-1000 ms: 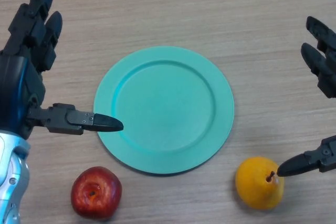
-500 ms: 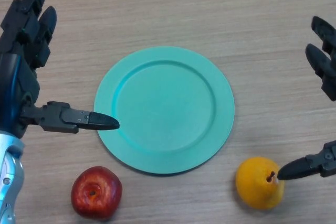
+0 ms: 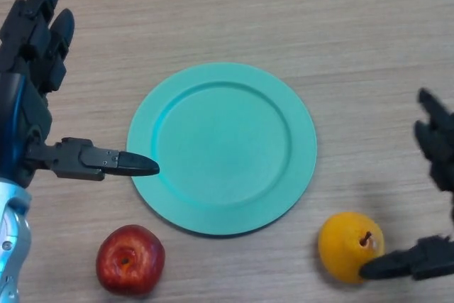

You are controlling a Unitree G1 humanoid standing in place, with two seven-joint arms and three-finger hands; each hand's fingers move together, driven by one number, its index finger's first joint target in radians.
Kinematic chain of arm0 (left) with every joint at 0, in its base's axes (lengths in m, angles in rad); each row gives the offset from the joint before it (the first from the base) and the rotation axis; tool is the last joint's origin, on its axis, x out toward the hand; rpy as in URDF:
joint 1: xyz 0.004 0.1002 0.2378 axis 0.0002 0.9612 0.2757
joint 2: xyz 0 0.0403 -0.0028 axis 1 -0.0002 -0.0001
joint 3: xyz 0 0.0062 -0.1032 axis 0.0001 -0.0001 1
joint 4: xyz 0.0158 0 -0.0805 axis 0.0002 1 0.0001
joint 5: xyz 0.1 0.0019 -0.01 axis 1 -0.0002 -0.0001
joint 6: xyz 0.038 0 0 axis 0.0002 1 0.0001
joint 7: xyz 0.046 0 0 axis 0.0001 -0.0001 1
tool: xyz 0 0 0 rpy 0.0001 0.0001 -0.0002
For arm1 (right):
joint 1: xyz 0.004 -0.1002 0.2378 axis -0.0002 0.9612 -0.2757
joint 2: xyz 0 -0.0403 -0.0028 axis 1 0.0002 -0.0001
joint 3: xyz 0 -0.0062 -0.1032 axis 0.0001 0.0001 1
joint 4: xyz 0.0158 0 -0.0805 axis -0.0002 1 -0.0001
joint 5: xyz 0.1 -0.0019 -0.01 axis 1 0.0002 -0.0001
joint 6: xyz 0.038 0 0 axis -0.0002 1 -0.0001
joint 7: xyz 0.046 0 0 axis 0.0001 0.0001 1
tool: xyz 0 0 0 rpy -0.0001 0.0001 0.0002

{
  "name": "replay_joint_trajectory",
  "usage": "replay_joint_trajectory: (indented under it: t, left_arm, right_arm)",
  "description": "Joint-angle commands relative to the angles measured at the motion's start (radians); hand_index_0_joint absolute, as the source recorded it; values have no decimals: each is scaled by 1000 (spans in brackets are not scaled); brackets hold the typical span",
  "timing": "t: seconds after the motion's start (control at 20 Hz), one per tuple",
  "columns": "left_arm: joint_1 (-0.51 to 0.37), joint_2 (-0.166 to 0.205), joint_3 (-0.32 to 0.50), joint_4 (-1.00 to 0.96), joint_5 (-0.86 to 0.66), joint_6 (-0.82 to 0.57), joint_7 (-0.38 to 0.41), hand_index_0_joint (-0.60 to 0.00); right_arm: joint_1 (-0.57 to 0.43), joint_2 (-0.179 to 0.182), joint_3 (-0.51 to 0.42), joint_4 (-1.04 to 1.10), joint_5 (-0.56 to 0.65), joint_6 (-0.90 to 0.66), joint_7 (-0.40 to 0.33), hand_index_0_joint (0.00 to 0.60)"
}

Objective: Pick up the yellow pear and place it on the plate

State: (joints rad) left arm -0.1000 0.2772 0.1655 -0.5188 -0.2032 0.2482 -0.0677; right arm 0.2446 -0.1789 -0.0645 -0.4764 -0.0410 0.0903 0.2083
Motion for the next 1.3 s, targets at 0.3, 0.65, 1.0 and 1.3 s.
replay_joint_trajectory:
  t: [0.3,0.65,1.0,1.3]
  left_arm:
    - [-21,36,67,-36,-41,-115,-1,0]
    - [-38,39,60,3,-29,-144,6,0]
    - [-40,34,47,17,-10,-167,8,0]
    - [-33,33,49,4,-20,-150,4,0]
  right_arm:
    - [35,-16,63,80,-59,-312,-124,0]
    - [21,-24,94,249,-153,-477,-251,0]
    - [14,-26,113,432,-235,-623,-370,0]
    - [18,-17,132,479,-230,-608,-411,399]
